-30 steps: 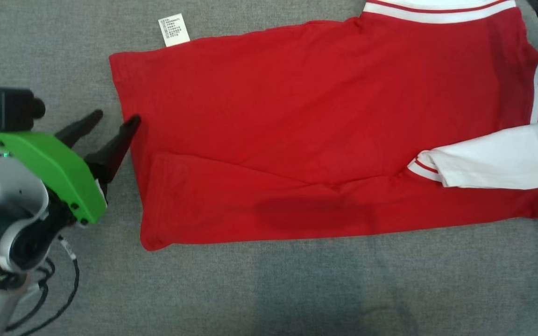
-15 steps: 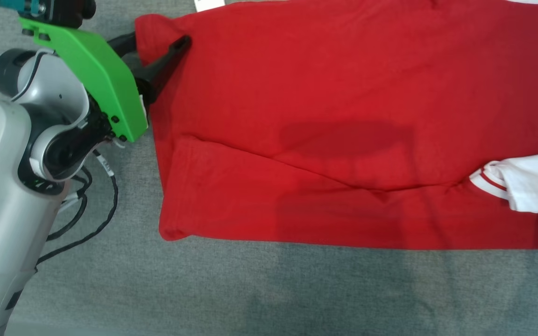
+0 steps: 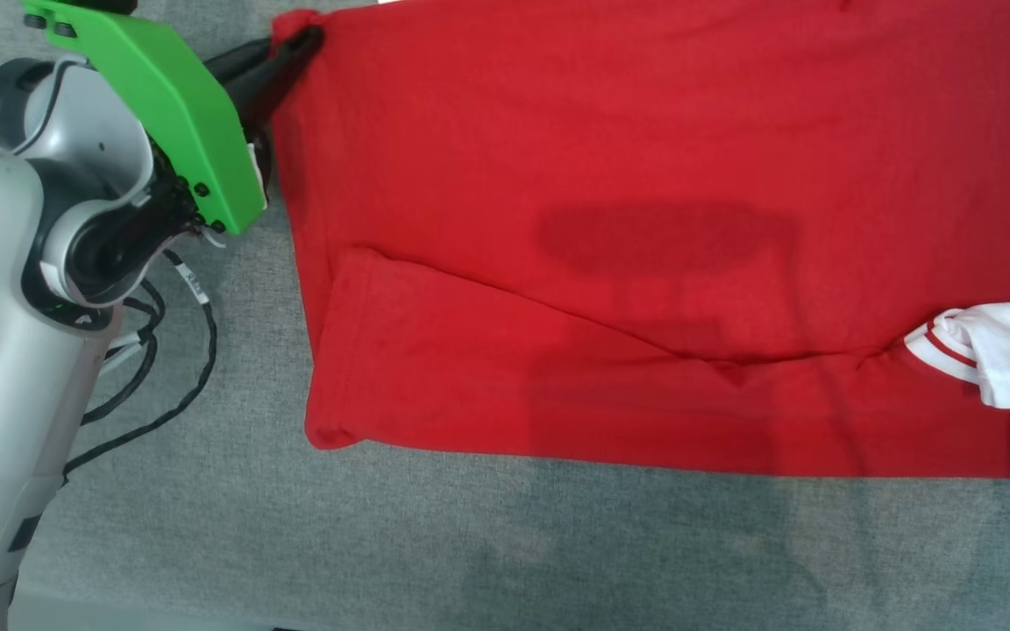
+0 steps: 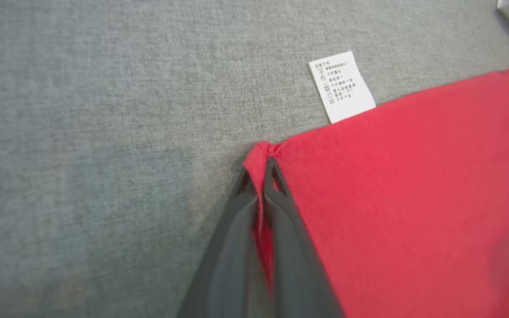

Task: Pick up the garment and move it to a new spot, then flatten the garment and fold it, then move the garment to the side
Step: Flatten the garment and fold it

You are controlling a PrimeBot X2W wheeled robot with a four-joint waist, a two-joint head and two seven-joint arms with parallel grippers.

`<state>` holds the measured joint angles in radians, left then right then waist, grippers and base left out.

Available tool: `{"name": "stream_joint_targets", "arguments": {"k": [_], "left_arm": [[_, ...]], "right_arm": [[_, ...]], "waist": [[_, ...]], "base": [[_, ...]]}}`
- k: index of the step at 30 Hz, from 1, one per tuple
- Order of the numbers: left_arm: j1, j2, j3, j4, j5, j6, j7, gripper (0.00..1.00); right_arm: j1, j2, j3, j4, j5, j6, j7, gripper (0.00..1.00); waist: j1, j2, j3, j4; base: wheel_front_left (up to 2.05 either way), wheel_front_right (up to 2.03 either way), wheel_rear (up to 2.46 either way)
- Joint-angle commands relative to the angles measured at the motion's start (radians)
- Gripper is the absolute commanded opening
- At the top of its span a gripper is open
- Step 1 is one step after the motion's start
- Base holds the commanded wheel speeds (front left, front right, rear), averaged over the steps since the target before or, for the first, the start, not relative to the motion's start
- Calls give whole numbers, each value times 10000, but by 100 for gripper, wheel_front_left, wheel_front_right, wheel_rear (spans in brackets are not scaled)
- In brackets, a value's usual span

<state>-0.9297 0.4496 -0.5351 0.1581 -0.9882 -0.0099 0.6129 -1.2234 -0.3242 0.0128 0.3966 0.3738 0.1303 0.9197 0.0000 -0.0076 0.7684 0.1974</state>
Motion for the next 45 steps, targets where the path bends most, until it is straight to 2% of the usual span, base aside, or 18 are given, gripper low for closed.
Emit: {"name": "stream_joint_targets", "arguments": {"k": [1, 8, 11, 20, 25, 26, 27, 31, 36, 42, 43, 44, 45], "left_arm": [[650, -131, -452, 313, -29, -174, 126, 0], [1280, 379, 327, -415, -1, -3, -1033, 0], [1932, 475, 524, -763, 55, 200, -1549, 0], [3851, 929, 719, -1894, 497, 437, -2940, 0], [4908, 1160, 785, -2594, 947, 631, -3748, 0], [4908, 1160, 785, -2594, 947, 631, -3748, 0], [5275, 1303, 820, -2826, 1170, 724, -4129, 0], [5722, 1378, 865, -3180, 1433, 741, -4622, 0], [5590, 1566, 779, -3296, 1852, 570, -4927, 0], [6251, 1661, 677, -3446, 1949, 698, -5144, 0], [6427, 1719, 674, -3526, 2013, 748, -5214, 0], [6628, 1722, 675, -3599, 2012, 827, -5285, 0], [6838, 1715, 672, -3672, 1994, 859, -5384, 0]], "right_arm": [[440, 125, 84, 47, 404, 8, -89, 0], [786, 34, -189, -742, 1990, 6, -1284, 0], [1538, -296, -165, -1436, 2871, 6, -1677, 0], [5339, -1043, -389, -4574, 5021, 6, -2892, 0], [7819, -1026, -552, -5977, 5594, 6, -3718, 0], [7819, -1026, -552, -5977, 5594, 6, -3718, 0], [8627, -896, -522, -6301, 5688, 8, -4024, 0], [9624, -731, -384, -6458, 5809, 6, -4570, 0], [9945, -710, -76, -6160, 5741, 6, -4958, 0], [10080, -895, 567, -5514, 5374, 6, -5479, 0], [10112, -950, 658, -5387, 5235, 6, -5550, 4], [10128, -1032, 770, -5295, 5074, 6, -5639, 47], [10131, -1134, 844, -5207, 4895, 6, -5733, 100]], "waist": [[0, 76, -175, -74], [0, 76, -1058, -543], [0, 76, -1539, -772], [0, 76, -2636, -1457], [0, 76, -3028, -1852], [0, 76, -3028, -1852], [0, 76, -3133, -1999], [0, 76, -3302, -2233], [0, 76, -3406, -2349], [0, 76, -3540, -2477], [0, 76, -3546, -2485], [0, 76, -3551, -2486], [0, 76, -3557, -2480]], "base": [[0, 0, 0], [0, 0, 0], [0, 0, 0], [0, 0, 0], [0, 0, 0], [0, 0, 0], [0, 0, 0], [0, 0, 0], [0, 0, 0], [0, 0, 0], [0, 0, 0], [0, 0, 0], [0, 0, 0]]}}
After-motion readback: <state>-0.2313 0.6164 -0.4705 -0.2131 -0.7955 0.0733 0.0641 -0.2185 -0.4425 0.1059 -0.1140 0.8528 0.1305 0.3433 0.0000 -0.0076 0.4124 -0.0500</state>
